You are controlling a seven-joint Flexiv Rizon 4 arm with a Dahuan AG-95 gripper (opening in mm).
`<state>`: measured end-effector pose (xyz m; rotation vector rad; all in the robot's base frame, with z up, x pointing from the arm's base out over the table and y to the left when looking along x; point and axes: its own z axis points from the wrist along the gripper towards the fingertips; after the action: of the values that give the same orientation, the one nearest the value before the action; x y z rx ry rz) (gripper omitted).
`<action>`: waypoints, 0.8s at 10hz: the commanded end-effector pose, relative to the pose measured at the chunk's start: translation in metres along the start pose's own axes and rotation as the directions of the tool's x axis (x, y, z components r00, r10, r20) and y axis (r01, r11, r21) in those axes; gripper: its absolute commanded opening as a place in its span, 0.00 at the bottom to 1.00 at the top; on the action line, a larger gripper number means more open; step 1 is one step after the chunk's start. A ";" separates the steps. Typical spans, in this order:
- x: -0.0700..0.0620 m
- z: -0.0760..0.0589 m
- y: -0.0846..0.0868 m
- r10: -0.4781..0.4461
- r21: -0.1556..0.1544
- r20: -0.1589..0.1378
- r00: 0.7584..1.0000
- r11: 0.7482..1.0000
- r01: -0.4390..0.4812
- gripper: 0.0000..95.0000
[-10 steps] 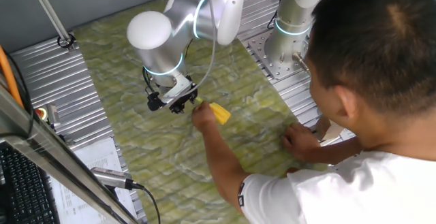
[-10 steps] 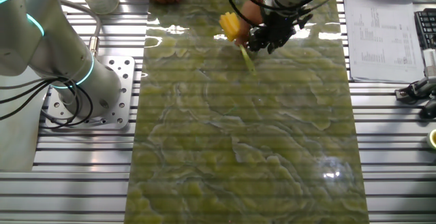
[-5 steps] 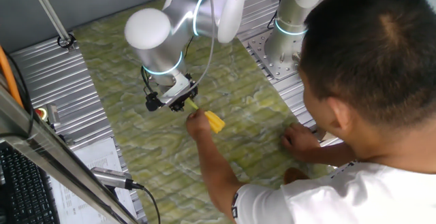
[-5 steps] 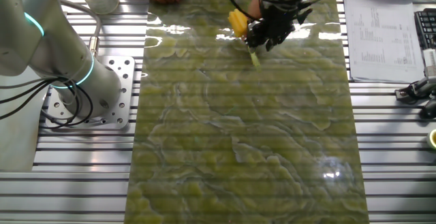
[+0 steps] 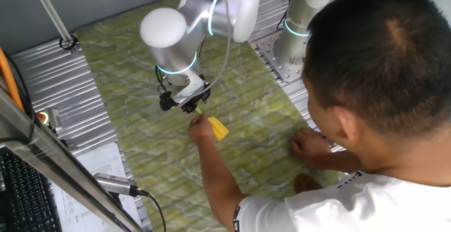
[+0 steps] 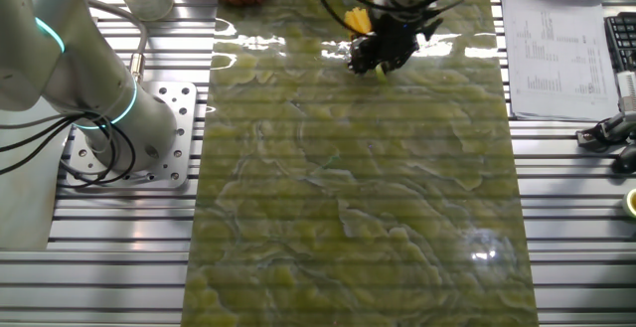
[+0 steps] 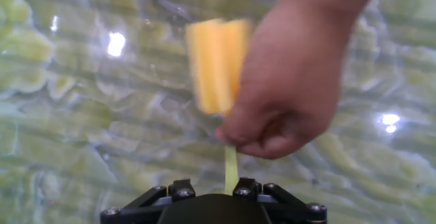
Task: Scrub the table with a brush
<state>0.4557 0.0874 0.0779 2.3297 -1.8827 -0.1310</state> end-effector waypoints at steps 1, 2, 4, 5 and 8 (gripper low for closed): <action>-0.004 0.002 -0.006 0.019 0.000 0.009 1.000 1.000 -0.019 0.20; -0.008 0.004 -0.008 0.044 0.003 0.014 0.999 0.999 -0.044 0.00; -0.011 0.003 -0.009 0.069 0.004 0.021 0.997 0.998 -0.069 0.00; -0.011 0.001 -0.009 0.070 0.005 0.021 0.997 0.998 -0.070 0.00; -0.012 -0.007 -0.007 0.069 0.011 0.016 0.997 0.998 -0.070 0.00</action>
<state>0.4602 0.1010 0.0846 2.2743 -1.9724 -0.1289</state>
